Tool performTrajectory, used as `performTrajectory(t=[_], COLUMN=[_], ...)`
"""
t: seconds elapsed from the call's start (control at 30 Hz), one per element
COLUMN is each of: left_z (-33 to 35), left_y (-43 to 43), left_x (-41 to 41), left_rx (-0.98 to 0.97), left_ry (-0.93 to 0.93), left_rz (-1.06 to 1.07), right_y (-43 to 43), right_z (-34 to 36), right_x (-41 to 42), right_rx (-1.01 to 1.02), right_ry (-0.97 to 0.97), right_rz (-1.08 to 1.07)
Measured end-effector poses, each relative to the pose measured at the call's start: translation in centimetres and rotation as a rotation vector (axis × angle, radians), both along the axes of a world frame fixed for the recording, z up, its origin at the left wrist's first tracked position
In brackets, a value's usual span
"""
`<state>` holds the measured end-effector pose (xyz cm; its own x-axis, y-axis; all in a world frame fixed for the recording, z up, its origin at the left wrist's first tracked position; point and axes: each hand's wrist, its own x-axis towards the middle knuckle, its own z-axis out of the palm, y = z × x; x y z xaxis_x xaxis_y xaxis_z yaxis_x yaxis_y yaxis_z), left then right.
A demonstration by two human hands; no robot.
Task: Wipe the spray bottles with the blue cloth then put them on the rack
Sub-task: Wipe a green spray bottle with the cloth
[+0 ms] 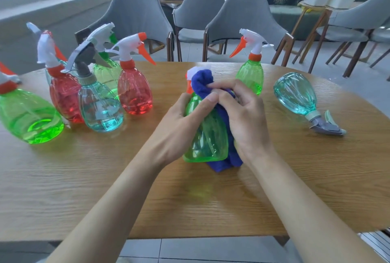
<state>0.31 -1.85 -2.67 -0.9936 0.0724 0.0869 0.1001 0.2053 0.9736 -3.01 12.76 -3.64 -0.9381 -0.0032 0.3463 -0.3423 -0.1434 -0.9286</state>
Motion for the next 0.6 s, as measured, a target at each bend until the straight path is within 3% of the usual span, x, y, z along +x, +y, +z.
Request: performTrajectory(t=[0.27, 0.6], left_z=[0.2, 0.1], left_y=[0.2, 0.0], left_x=[0.4, -0.1], left_rx=[0.05, 0.113], left_ry=[0.018, -0.014], left_rz=[-0.141, -0.043], right_y=[0.0, -0.3], right_z=[-0.4, -0.3], right_x=[0.1, 0.9], right_rx=[-0.182, -0.131], right_ry=[-0.23, -0.028], right_rz=[0.036, 0.033])
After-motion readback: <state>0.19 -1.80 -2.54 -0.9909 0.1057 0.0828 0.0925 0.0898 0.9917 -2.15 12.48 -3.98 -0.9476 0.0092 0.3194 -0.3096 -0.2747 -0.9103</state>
